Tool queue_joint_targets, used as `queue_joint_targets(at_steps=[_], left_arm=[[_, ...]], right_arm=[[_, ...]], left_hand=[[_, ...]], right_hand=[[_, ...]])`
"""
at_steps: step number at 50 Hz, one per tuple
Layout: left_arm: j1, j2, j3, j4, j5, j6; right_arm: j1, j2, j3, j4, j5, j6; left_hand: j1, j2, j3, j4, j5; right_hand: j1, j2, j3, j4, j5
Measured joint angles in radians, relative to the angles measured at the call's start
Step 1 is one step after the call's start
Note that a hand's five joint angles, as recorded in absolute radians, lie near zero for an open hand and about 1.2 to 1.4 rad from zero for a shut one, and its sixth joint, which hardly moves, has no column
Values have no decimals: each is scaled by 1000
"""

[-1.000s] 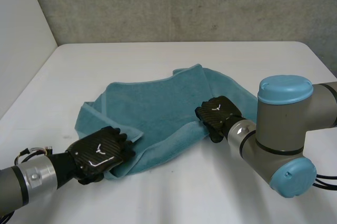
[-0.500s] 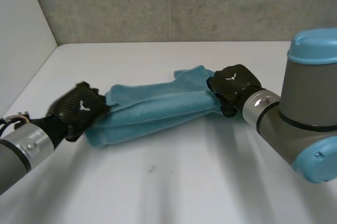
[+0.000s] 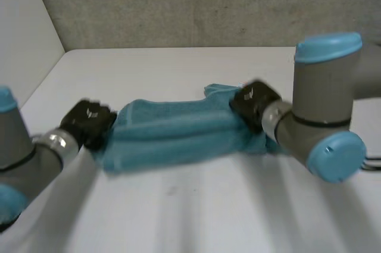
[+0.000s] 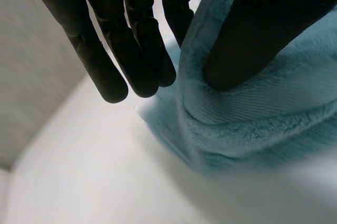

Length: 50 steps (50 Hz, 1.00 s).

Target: Fold the laundry

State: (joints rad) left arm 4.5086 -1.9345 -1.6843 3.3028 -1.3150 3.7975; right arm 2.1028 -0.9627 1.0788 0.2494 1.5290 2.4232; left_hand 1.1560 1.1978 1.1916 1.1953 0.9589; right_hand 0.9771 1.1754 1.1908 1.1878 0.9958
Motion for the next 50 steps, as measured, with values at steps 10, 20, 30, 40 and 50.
queue_joint_targets(at_steps=[10,20,30,40,50], left_arm=[[-62,22,520,298,-151,-137],[-55,145,408,595,-210,-226],[-48,158,15,593,-201,-219],[-33,147,-206,540,-201,-213],[-10,168,-252,455,-202,-215]], right_arm=[[-8,-32,-365,-467,86,-2],[-12,-178,-114,-657,-9,-3],[-7,-210,280,-482,-56,0],[2,-136,430,-249,-48,12],[-61,-296,441,-213,-59,239]], left_hand=[[0,2,1,0,0],[0,2,1,0,0],[0,3,2,0,0],[0,3,2,0,0],[0,3,2,0,0]], right_hand=[[0,6,1,5,0],[0,6,1,6,0],[0,6,2,6,0],[-437,-539,-547,-550,-519],[-765,-950,-972,-952,-930]])
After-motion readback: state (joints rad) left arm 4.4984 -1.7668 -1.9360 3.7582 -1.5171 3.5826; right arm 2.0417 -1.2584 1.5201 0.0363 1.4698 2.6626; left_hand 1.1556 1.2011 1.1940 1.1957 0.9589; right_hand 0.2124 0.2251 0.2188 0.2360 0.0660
